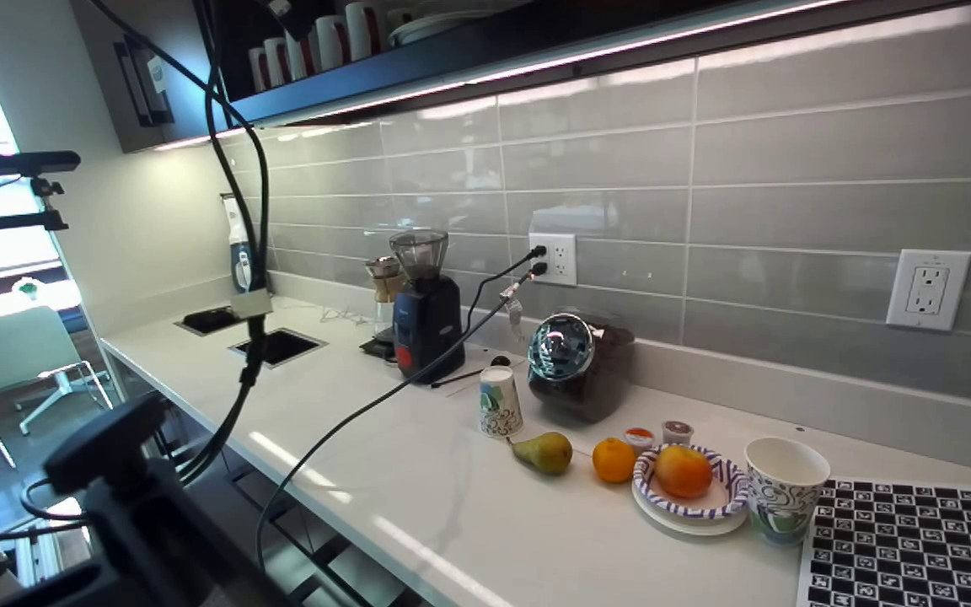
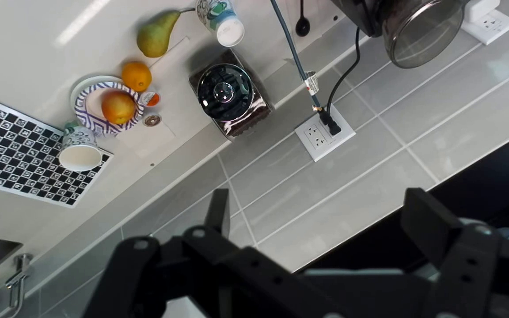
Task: Remove one white plate from the shelf
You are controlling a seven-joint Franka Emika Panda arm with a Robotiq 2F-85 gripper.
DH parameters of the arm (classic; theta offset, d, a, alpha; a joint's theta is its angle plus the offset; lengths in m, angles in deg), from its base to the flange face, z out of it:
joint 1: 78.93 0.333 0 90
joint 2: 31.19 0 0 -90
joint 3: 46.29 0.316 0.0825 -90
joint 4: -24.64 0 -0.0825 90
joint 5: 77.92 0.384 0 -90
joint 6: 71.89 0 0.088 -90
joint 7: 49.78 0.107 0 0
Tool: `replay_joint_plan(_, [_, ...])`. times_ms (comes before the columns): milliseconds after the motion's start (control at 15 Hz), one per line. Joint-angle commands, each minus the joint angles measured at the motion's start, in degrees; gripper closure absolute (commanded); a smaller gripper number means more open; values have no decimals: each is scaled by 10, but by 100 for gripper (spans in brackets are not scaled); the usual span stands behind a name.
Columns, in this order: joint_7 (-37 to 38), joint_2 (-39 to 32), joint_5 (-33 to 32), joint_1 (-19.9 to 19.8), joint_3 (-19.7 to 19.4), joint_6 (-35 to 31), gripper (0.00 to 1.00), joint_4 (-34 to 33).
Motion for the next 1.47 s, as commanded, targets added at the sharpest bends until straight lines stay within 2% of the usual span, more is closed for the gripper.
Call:
replay_joint_plan(0, [-5, -2, 6, -8, 5, 2, 0, -2])
replay_joint_plan(333, [-5, -2, 6, -8, 5, 2, 0, -2])
replay_joint_plan(667, [-110, -35, -4, 40, 13, 38, 0, -51])
replay_joint_plan(800, [-133, -51, -25, 46, 29, 50, 0, -76])
replay_joint_plan(1133, [-146, -89, -126, 44, 95, 56, 0, -134])
replay_joint_plan(1400, [-192, -129, -195, 56, 121, 42, 0, -173])
